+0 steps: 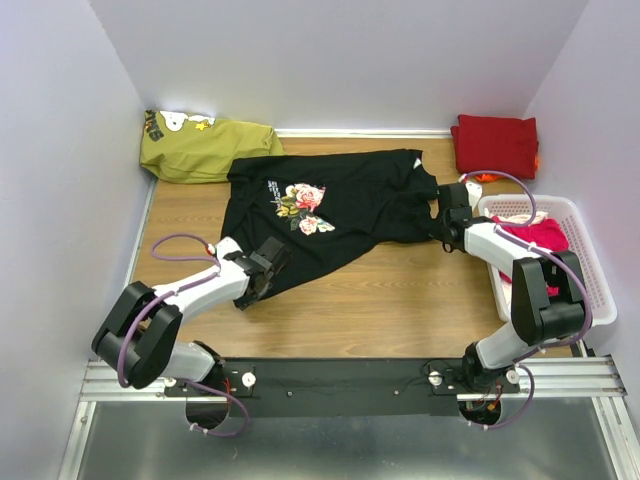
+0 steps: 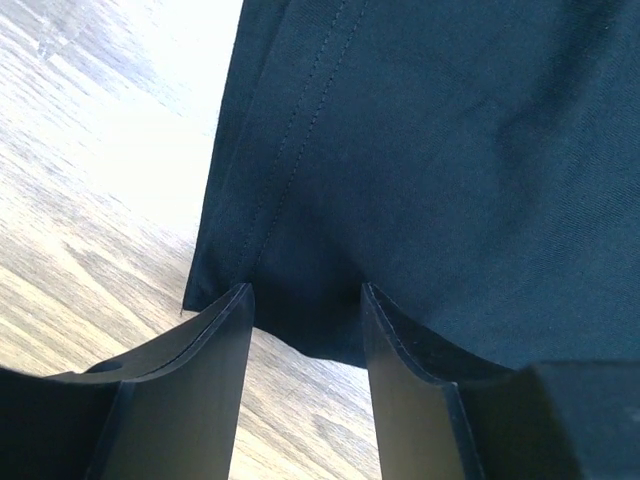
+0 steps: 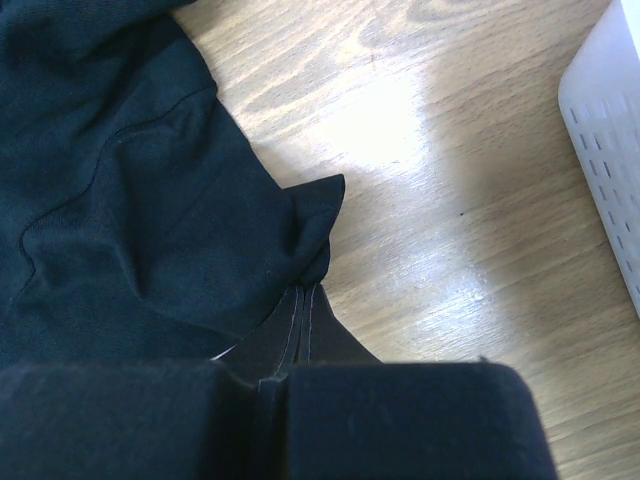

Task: Fold and stack the t-shirts
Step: Flatten out the tshirt

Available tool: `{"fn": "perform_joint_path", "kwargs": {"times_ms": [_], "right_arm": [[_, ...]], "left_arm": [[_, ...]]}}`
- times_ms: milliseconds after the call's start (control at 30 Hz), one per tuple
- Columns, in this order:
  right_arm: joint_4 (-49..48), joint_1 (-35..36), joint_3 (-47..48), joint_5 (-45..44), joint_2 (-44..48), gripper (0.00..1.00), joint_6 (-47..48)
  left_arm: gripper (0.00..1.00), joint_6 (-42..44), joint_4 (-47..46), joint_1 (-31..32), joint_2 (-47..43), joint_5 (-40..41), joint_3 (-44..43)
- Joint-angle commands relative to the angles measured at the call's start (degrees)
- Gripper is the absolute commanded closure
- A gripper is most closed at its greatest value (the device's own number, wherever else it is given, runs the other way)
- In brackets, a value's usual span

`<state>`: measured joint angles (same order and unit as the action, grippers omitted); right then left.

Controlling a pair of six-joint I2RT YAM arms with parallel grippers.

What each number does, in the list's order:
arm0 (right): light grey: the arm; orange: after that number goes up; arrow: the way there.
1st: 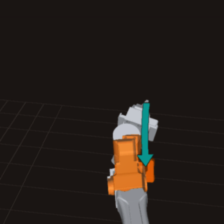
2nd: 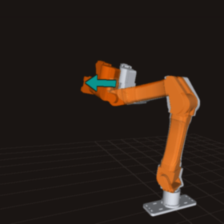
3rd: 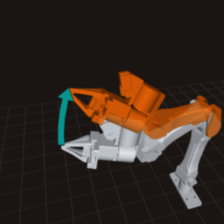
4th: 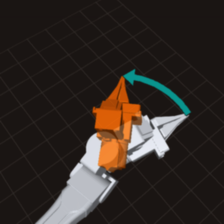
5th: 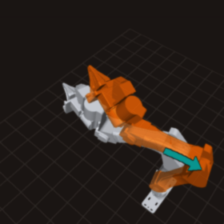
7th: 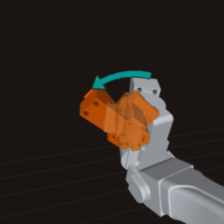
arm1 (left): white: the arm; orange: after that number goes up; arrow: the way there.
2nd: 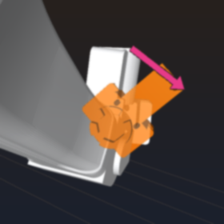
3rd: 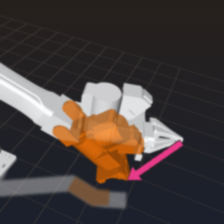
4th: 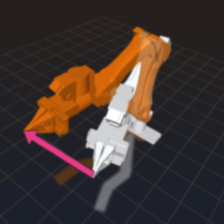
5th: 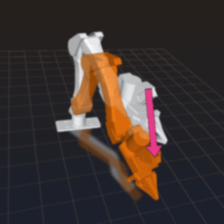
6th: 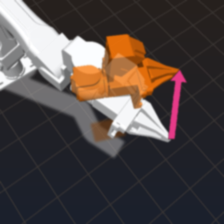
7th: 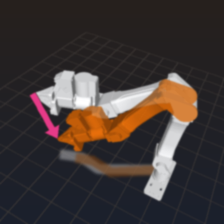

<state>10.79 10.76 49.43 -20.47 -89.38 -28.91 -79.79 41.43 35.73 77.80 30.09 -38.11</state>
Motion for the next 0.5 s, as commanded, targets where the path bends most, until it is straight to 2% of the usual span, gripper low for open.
{"fn": "perform_joint_path", "kwargs": {"times_ms": [0, 100, 133, 167, 467], "right_arm": [[0.4, -0.4, -0.7, -2.2, 1.8, 0.99, 0.2], [0.4, -0.4, -0.8, -2.1, 1.9, 0.99, 0.3], [0.4, -0.4, -0.7, -2.2, 2.0, 0.99, 0.3], [0.5, -0.3, -0.7, -2.2, 2.0, 0.99, 0.2], [0.7, -0.4, -1.3, -3.2, 3.5, 0.99, 0.1]], "left_arm": [[0.48, 0.3, -4.0, -0.7, 0.7, -5.3, 2.3], [0.69, 0.4, -4.5, -0.7, 0.1, -5.3, 2.5], [0.89, 0.5, -5.0, -0.7, -0.1, -5.5, 2.6], [0.98, 0.5, -5.0, -0.7, -0.6, -5.6, 2.7], [1.00, 1.7, -4.6, -0.3, -3.2, -3.6, 0.9]]}}
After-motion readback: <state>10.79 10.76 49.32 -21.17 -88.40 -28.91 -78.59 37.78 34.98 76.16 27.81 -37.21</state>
